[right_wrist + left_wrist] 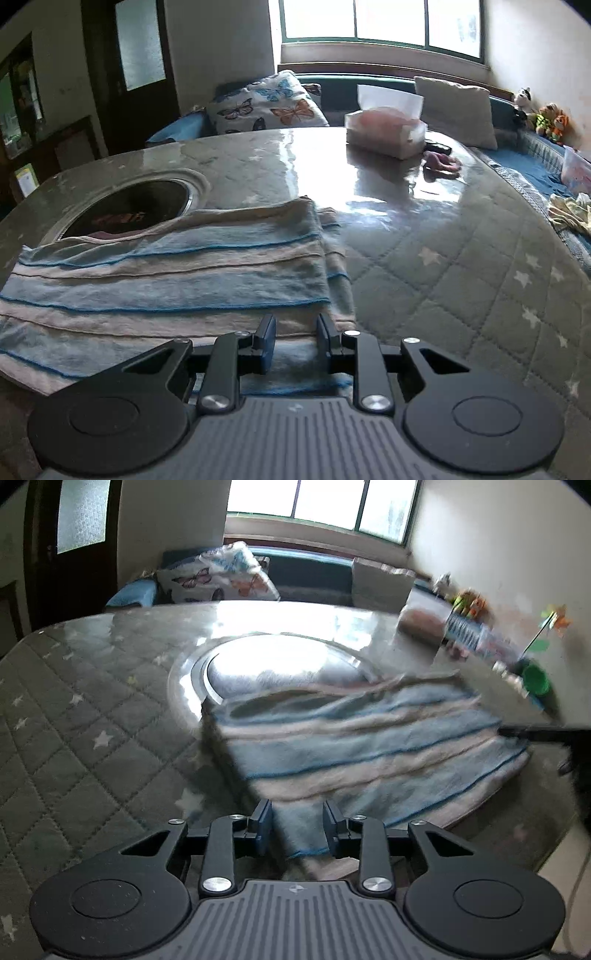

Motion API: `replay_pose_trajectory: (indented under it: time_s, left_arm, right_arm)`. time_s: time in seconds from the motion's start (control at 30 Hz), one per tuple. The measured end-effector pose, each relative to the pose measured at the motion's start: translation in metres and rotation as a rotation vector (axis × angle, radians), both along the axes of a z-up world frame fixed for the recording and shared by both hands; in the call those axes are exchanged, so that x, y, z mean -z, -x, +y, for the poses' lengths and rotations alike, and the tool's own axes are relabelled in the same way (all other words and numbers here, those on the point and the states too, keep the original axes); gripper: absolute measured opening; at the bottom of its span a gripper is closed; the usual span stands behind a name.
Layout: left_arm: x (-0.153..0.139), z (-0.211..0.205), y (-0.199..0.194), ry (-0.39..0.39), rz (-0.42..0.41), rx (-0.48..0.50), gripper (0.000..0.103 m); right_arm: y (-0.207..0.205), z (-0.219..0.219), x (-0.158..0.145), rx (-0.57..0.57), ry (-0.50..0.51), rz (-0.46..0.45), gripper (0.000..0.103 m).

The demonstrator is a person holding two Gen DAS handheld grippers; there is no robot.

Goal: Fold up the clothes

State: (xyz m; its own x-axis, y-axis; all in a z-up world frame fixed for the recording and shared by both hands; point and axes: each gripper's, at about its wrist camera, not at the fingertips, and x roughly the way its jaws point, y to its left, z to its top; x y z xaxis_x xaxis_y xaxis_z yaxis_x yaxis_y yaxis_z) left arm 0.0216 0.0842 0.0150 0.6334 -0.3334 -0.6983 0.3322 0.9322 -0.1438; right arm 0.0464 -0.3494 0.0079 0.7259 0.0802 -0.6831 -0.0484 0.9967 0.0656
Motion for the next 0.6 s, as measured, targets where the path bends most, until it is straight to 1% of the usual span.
replay_pose_trajectory:
  time_s: [0.1,0.27,0.3,0.33,0.37,0.47,0.5,0.6]
  left_arm:
    - [0.006,0.007,-0.001,0.013,0.024,-0.013,0.032]
    - [-0.007,0.009,-0.002,0.016,-0.018,-0.036,0.033]
    - [-0.008,0.01,-0.004,0.019,-0.021,-0.045,0.033]
    - [-0.008,0.01,-0.006,0.023,-0.024,-0.054,0.033]
    - [-0.007,0.01,-0.009,0.025,-0.021,-0.065,0.033]
    - [0.002,0.015,-0.017,0.026,0.008,-0.091,0.033]
    - [0.005,0.017,-0.019,0.023,0.019,-0.098,0.035]
    - [0.007,0.025,-0.02,0.05,0.037,-0.108,0.04]
  right_arm:
    - [0.001,-0.004,0.0,0.011,0.015,0.008,0.024]
    - [0.002,0.001,-0.01,-0.015,0.023,-0.013,0.025]
    - [0.0,0.004,-0.011,-0.024,0.018,-0.018,0.026]
    - [-0.001,0.006,-0.011,-0.033,0.014,-0.021,0.029]
    - [-0.003,0.009,-0.01,-0.041,0.011,-0.019,0.032]
    - [-0.008,0.016,-0.003,-0.056,0.011,-0.003,0.034]
    - [-0.009,0.018,0.0,-0.058,0.014,0.002,0.034]
    - [-0.009,0.021,-0.002,-0.067,0.029,0.004,0.035]
